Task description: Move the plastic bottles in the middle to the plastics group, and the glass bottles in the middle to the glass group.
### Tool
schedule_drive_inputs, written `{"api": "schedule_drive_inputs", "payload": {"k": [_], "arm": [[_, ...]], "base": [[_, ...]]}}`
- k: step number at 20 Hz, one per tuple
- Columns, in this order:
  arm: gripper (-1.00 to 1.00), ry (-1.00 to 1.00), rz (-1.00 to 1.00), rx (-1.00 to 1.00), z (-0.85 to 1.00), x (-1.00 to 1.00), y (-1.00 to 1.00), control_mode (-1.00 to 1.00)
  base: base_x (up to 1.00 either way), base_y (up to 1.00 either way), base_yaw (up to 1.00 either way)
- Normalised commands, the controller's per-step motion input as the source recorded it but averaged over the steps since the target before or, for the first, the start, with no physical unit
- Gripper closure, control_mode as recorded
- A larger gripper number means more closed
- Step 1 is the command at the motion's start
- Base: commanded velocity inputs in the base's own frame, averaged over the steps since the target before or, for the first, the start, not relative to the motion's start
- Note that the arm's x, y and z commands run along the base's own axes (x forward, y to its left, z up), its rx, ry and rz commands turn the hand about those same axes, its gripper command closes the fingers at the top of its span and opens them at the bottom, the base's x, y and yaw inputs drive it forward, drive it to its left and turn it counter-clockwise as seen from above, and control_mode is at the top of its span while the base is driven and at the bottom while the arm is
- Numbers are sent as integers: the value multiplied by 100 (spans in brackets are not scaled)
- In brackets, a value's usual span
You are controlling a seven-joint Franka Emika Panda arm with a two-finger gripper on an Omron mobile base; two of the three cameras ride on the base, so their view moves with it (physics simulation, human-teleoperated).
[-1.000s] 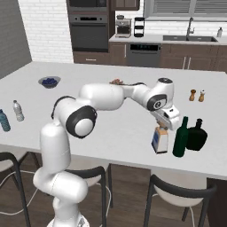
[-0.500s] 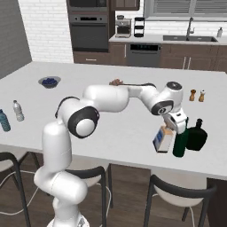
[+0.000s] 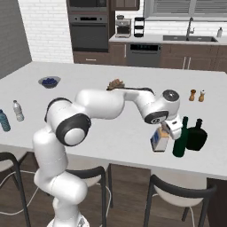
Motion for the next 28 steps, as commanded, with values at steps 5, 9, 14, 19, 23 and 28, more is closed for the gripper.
{"api": "schedule_drive_inputs", "payload": {"k": [5, 9, 14, 19, 23, 28], "arm": [[-100, -2, 0, -28, -15, 2, 39, -100], [-100, 0, 0, -31, -13, 0, 0, -100], [-100, 0, 0, -14, 4, 0, -1, -100], [-100, 4, 0, 0, 33, 0, 1, -100], [-100, 12, 0, 0, 53, 1, 7, -100], [-100, 17, 2, 0, 52, -12, 20, -100]], "base": [[0, 0, 0], [0, 0, 0], [0, 0, 0], [0, 0, 0], [0, 0, 0], [0, 0, 0]]}}
